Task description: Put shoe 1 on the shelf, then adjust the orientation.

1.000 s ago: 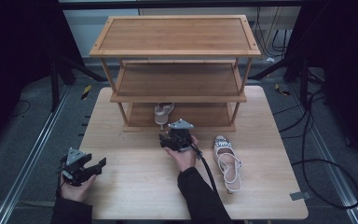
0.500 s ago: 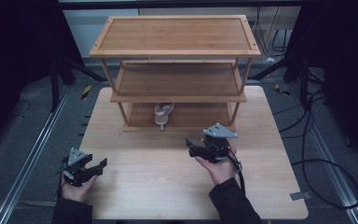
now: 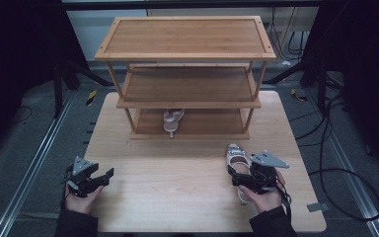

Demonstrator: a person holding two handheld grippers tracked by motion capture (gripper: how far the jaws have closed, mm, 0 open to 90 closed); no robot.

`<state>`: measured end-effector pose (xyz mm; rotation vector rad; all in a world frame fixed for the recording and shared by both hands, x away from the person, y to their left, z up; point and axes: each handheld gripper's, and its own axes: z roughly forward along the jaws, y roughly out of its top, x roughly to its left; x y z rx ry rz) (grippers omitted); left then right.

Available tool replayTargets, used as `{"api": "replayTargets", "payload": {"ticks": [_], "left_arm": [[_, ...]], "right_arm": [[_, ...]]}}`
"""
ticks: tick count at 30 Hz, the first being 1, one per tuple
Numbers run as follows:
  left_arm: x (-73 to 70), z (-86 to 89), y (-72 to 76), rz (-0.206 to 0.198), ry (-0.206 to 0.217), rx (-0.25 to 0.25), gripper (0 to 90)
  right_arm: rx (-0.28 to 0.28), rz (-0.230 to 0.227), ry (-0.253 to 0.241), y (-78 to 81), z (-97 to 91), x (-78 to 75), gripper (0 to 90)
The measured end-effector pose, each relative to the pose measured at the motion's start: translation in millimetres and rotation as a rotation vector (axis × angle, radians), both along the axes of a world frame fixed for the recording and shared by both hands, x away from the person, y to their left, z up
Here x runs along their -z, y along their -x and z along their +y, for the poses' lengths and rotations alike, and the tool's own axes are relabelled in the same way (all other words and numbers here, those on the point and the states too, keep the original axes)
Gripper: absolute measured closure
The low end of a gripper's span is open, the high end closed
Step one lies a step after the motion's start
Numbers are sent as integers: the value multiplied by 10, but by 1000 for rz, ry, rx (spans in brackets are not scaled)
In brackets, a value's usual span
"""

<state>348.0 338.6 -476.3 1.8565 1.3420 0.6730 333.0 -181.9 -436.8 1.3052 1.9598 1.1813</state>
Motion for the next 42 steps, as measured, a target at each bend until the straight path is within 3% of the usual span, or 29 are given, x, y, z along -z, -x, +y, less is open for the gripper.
{"api": "replayTargets", "payload": {"ticks": [7, 9, 18, 21, 27, 30, 32, 33, 38, 42], "left_arm": [[6, 8, -3, 5, 8, -4, 330], [3, 9, -2, 3, 7, -3, 331], [-1, 3, 1, 0, 5, -1, 331], [0, -9, -5, 3, -1, -1, 331], [-7, -16, 0, 1, -5, 0, 331], [-1, -15, -4, 3, -5, -2, 331], [-3, -16, -5, 2, -4, -3, 332], [-4, -17, -5, 0, -5, -3, 332], [0, -13, -8, 4, -9, -1, 332], [-1, -12, -7, 4, -10, -1, 332]], "right_arm": [[2, 53, 11, 209, -90, 200, 77], [4, 65, -5, 252, -88, 266, 73], [18, 139, 22, 315, -4, 483, 66], [19, 155, 67, 300, 45, 539, 89], [36, 148, 90, 300, -13, 543, 203], [52, 138, 82, 300, -106, 512, 277], [82, 128, 122, 276, -184, 521, 345], [91, 127, 112, 265, -223, 527, 368], [70, 122, 113, 227, -283, 525, 363], [61, 92, 114, 186, -252, 564, 281]]}}
